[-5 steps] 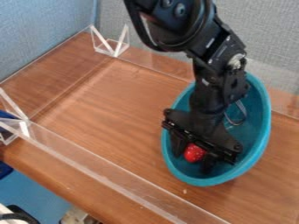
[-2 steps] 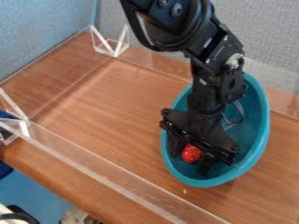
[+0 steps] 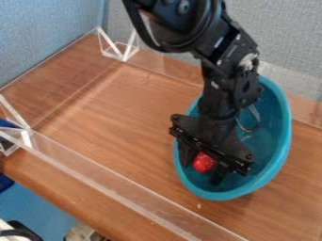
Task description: Remove the strawberry from inside the blue bowl and put it on the table
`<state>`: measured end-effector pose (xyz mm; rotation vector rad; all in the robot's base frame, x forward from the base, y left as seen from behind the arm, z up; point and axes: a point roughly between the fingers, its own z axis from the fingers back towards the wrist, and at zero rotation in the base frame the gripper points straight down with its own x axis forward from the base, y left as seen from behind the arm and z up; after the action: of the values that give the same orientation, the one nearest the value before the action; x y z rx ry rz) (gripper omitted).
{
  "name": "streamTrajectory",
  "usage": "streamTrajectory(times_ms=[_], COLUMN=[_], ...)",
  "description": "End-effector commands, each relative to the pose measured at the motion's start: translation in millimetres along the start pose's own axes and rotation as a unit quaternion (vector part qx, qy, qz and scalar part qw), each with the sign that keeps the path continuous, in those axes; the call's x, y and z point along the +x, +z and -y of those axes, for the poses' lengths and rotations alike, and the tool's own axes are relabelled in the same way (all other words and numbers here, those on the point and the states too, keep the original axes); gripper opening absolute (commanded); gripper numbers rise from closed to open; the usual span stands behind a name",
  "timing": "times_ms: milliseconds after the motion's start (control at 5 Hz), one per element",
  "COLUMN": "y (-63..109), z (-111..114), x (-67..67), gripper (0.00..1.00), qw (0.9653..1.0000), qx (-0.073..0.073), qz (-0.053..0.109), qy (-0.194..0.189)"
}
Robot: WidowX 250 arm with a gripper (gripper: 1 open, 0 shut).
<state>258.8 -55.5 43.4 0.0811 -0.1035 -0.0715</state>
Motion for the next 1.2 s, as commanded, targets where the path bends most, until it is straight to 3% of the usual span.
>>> streamTrajectory(times_ms=[0, 1000], y=[18.3, 29.1], z=[-6, -18], x=[5.8, -1.6], gripper=[0.00, 0.00], qw=[0.9994, 0.9989], qx=[-0.006, -0.011], qz=[0.032, 0.040], qy=[0.011, 0.019])
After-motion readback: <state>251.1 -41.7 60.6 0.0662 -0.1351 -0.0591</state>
